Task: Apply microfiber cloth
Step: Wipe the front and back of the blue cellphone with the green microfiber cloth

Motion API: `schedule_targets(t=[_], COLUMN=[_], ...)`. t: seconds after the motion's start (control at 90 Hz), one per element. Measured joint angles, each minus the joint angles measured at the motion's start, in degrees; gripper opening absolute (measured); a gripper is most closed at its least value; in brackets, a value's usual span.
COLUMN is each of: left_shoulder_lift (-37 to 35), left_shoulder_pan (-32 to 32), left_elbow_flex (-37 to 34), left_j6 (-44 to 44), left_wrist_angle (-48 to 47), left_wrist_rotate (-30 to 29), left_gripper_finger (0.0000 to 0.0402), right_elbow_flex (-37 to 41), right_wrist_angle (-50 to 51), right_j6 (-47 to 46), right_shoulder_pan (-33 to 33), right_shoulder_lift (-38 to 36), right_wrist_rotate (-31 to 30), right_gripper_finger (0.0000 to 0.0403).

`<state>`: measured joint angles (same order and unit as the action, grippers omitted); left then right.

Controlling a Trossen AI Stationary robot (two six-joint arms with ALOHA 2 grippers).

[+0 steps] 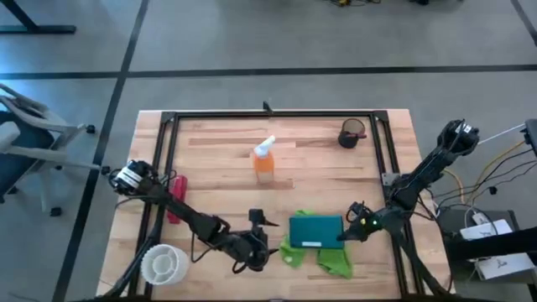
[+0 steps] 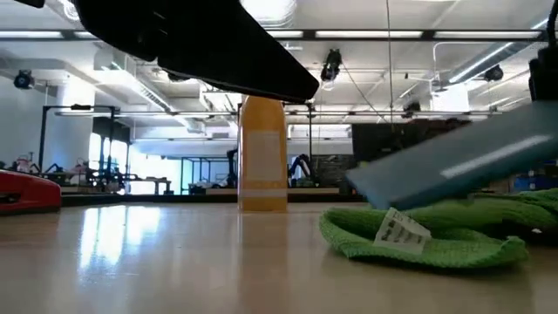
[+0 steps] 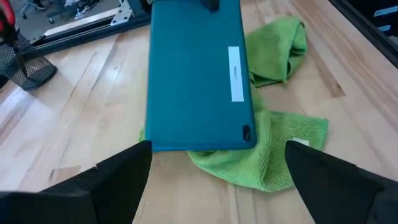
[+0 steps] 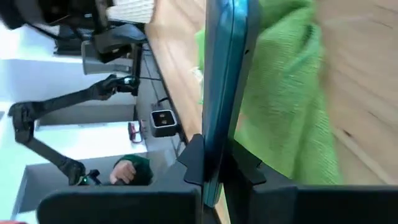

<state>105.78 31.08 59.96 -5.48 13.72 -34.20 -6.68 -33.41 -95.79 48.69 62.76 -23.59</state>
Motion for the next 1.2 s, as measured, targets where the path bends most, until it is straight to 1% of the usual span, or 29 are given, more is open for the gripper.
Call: schedule_targets(t=[0.111,0.289,0.478,0.556,0.733,0.956,1.022,1.089,1.2], left_shoulder_lift=[0.0,0.0,0.0,0.0,0.0,0.0,-0.01,0.17,1.32], left_shoulder_pan=[-0.5,-0.97,-1.0,-1.0,-1.0,-1.0,-1.02,-1.03,-1.17], left_elbow_flex=[0.0,0.0,0.0,0.0,-0.02,-0.09,-0.09,-0.09,0.0], left_j6=[0.0,0.0,0.0,0.0,-0.51,-2.29,-2.56,-2.89,-3.14], left_wrist_angle=[0.0,0.0,-0.04,-0.06,-0.37,-1.24,-1.15,-0.72,0.1], left_wrist_rotate=[-0.01,0.2,0.25,0.27,1.04,1.36,1.36,1.39,2.11], left_gripper_finger=[0.035,0.035,0.035,0.035,0.035,0.035,0.035,0.035,0.035], right_elbow_flex=[0.0,-1.93,-4.48,-4.97,-5.01,-5.01,-5.01,-5.5,-8.25], right_wrist_angle=[-0.32,-0.3,-0.09,-0.11,0.21,0.48,3.65,8.97,21.62], right_j6=[-0.95,-3.27,-4.19,-4.85,-8.1,-7.07,-7.21,-8.14,-9.27], right_shoulder_pan=[-0.71,-1.64,-1.94,-1.99,-2.03,-2.01,-1.97,-1.99,-1.99], right_shoulder_lift=[0.03,1.75,4.85,6.6,9.24,8.54,7.46,6.38,4.1], right_wrist_rotate=[1.2,4.16,5.57,5.86,8.28,9.05,9.24,10.32,12.77], right_gripper_finger=[0.0009,0.0031,0.0023,0.0028,0.0073,0.0138,0.0153,0.0163,0.017])
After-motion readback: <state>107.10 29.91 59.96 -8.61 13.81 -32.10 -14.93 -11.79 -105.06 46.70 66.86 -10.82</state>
